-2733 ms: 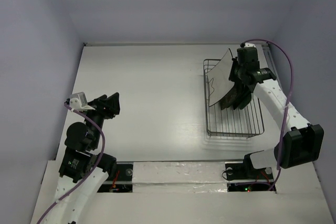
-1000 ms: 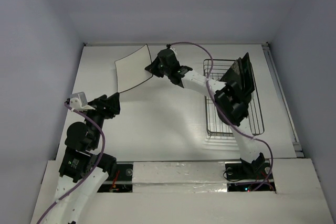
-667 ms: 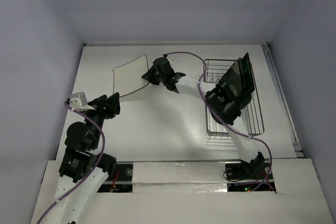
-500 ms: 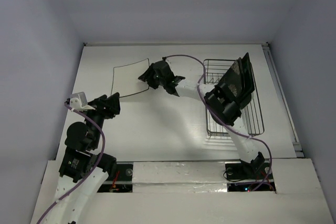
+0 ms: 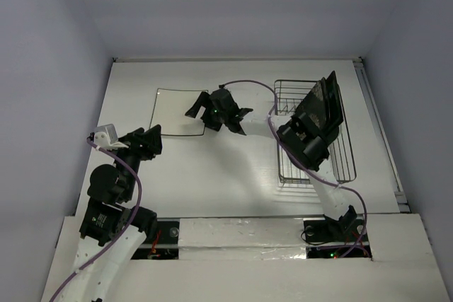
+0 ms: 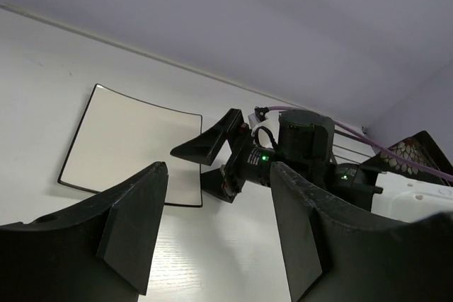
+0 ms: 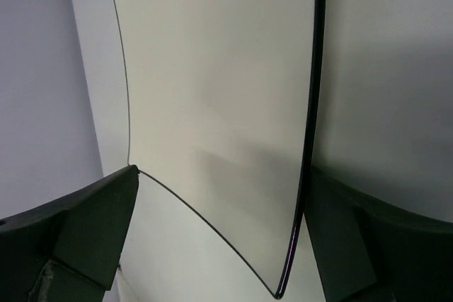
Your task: Unload the plates from the dish rack
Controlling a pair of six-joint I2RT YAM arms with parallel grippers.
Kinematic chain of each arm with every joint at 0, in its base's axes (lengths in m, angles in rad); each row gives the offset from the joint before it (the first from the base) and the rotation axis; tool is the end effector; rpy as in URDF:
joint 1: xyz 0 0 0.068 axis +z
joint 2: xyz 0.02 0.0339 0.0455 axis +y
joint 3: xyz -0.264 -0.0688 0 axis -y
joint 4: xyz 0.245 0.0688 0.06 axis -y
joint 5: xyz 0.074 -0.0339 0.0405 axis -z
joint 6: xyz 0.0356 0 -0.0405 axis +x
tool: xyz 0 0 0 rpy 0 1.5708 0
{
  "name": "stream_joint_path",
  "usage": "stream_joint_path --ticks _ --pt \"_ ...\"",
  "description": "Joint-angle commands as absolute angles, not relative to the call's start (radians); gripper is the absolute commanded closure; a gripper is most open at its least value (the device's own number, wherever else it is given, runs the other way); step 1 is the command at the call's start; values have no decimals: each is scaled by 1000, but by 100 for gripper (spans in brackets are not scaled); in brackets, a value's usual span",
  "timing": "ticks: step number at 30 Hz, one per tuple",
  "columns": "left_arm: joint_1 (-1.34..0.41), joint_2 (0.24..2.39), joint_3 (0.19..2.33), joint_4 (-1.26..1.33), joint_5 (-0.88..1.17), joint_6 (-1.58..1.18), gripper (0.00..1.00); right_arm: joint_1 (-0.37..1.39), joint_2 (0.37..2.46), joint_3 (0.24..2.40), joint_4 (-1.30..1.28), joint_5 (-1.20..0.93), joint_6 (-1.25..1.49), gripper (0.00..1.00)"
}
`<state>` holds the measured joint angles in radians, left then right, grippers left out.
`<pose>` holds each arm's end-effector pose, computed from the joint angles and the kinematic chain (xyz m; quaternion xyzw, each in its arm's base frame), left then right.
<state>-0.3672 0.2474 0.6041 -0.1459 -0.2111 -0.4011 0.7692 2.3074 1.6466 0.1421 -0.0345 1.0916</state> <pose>0.0765 -0.0214 0.3427 -0.0925 0.6238 -0.2284 0.7417 0.3747 0.3645 0.1517 0.1302 0.8549 0.4115 0.2880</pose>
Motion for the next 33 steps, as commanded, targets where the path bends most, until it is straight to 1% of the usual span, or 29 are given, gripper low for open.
stream_joint_path --ticks 1,6,10,11,12,13,15,16,17,18,20,21,23,24,25,27,28,29,30,31,32,33 --pt "-371 249 601 -84 -207 -397 43 776 2233 1689 14 6 962 0" --pt "-371 245 600 -84 -207 -394 43 776 2281 1851 -263 75 827 0" --pt "-371 241 600 -84 -207 -394 43 776 2251 1833 -341 181 767 1" --pt "-371 241 601 -86 -207 -394 43 776 2211 1813 -341 198 761 3" --pt "-371 239 601 -84 -207 -394 43 776 2183 1792 -338 213 753 6" --pt "-371 239 600 -84 -207 -394 43 776 2145 1726 -310 242 741 12" --pt "-371 239 601 -84 -207 -393 43 776 1984 1637 -250 256 720 47" --pt "-371 239 600 -84 -207 -393 43 776 1921 1555 -194 258 685 89" --pt "-371 241 601 -84 -207 -393 43 776 1858 1521 -183 268 661 98" --pt "-371 241 601 -84 -207 -393 46 776 1742 1491 -184 288 631 100" --pt "-371 238 600 -84 -207 -393 55 776 1631 1415 -219 337 557 100" --pt "-371 236 598 -84 -207 -396 70 776 1527 1396 -285 375 540 100" --pt "-371 235 603 -100 -207 -399 87 755 1432 1362 -352 489 496 100" --pt "-371 236 606 -106 -207 -400 100 740 1389 1335 -394 515 488 100" --pt "-371 233 609 -112 -207 -402 100 721 1311 1321 -472 552 479 100" --pt "-371 226 614 -129 -207 -410 100 648 1240 1270 -553 564 474 100" --pt "-371 222 615 -132 -207 -411 100 617 1179 1252 -567 552 468 100" --pt "-371 222 615 -133 -207 -413 100 589 1152 1237 -578 542 465 98" --pt "-371 225 614 -130 -207 -413 91 545 1131 1223 -598 535 450 94" --pt "-371 229 614 -129 -207 -413 87 523 1112 1207 -613 540 442 81" --pt "-371 233 614 -123 -207 -411 83 508 1097 1210 -633 551 437 76" --pt "-371 236 614 -123 -207 -410 77 496 1097 1218 -679 566 433 72"
